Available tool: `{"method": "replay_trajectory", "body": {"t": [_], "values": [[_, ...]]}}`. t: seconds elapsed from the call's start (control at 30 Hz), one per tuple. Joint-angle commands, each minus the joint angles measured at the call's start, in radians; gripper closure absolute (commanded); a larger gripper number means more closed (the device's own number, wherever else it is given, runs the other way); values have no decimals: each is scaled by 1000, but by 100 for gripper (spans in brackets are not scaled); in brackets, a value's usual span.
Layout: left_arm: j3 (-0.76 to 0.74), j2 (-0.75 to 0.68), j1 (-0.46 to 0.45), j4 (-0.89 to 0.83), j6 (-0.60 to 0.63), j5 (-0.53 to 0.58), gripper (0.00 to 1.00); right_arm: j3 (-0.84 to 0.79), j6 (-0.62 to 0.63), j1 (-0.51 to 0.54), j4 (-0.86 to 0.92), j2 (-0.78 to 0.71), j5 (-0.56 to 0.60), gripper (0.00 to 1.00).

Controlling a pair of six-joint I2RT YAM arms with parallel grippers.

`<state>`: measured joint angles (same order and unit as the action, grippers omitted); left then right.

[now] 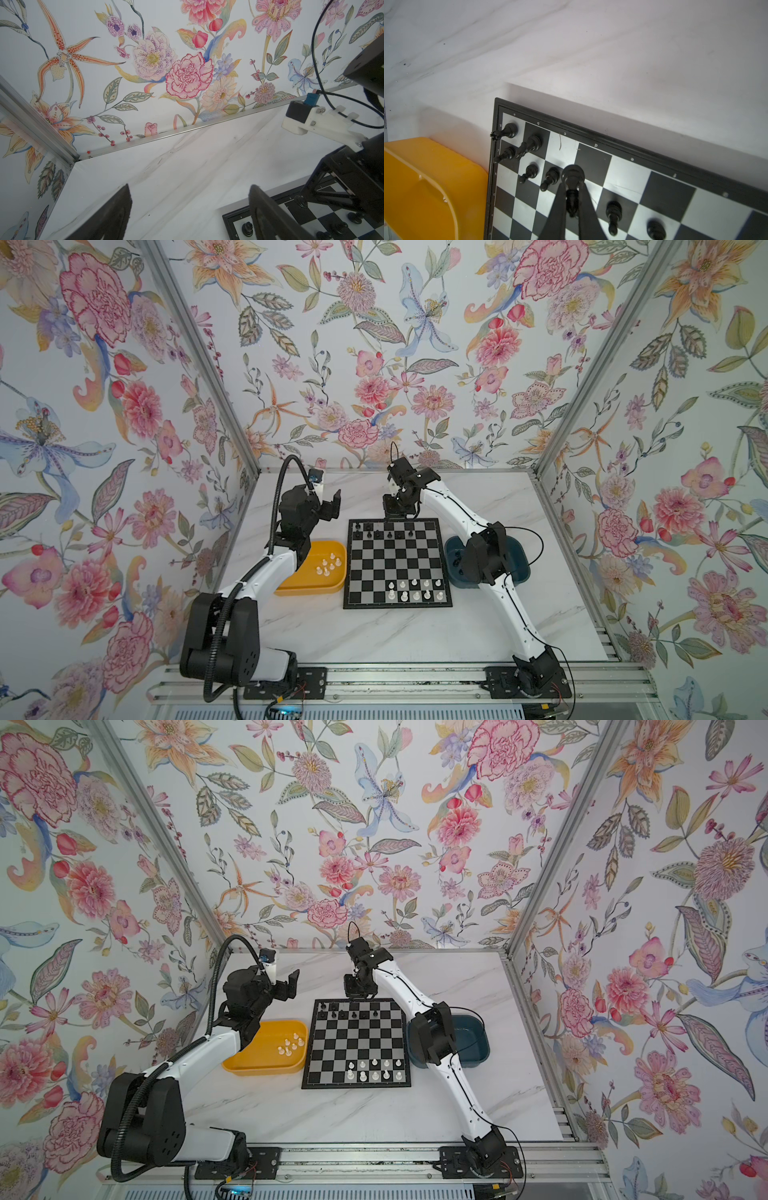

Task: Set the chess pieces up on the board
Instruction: 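Lift the black piece and carry it over the board's far row, then lower the black piece onto a far-row square and open the right gripper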

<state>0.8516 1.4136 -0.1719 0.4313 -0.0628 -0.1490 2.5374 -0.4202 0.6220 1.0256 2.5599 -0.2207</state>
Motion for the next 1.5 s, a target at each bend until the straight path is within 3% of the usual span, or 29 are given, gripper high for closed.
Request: {"method": "replay_trajectory", "body": {"t": [0.0,1.47], "values": [[-14,-13,-8,10,20,20,11,29,-23,12,-25,46,-40,100],[-17,-1,-8,7,22,26,10,5,-54,15,-47,85,-72,99]]}}
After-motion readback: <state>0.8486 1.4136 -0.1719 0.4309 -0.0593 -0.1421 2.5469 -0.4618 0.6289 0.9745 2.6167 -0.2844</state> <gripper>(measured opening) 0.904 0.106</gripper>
